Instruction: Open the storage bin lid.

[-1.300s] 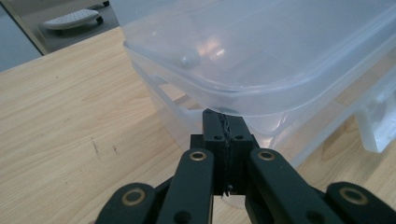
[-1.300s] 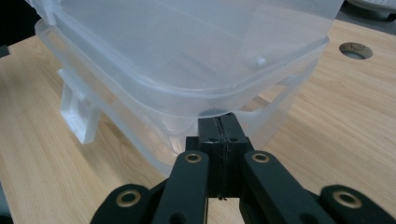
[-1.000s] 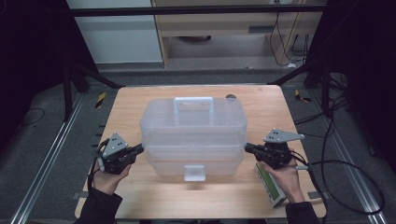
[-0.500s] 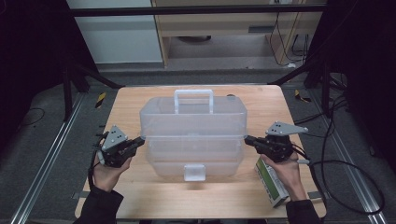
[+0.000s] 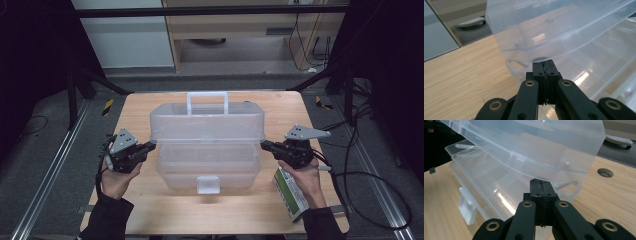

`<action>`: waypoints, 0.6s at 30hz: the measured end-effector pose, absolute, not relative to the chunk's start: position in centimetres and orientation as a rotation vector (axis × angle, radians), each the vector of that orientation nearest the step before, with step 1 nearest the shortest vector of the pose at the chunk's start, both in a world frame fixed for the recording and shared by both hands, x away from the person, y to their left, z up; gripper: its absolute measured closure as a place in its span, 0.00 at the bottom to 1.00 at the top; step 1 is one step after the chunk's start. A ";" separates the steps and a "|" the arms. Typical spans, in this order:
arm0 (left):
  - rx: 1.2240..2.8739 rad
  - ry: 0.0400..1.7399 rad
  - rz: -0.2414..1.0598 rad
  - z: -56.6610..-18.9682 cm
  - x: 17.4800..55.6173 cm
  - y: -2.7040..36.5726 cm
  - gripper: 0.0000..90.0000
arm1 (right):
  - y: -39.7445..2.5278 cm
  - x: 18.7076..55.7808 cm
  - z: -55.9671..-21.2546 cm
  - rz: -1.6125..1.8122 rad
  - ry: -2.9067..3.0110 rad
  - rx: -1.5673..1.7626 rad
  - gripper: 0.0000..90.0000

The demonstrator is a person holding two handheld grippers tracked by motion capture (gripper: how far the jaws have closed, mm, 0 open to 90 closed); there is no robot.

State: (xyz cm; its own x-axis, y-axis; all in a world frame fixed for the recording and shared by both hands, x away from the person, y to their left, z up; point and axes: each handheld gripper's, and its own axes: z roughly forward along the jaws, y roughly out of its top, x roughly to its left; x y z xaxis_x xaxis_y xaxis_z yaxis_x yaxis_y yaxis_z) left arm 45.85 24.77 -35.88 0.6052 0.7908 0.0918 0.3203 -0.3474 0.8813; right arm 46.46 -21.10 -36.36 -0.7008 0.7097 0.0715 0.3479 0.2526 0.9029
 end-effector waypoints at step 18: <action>1.897 0.893 0.647 -36.0 45.9 24.7 0.99 | -21.2 46.7 -36.2 1.449 2.164 0.961 1.00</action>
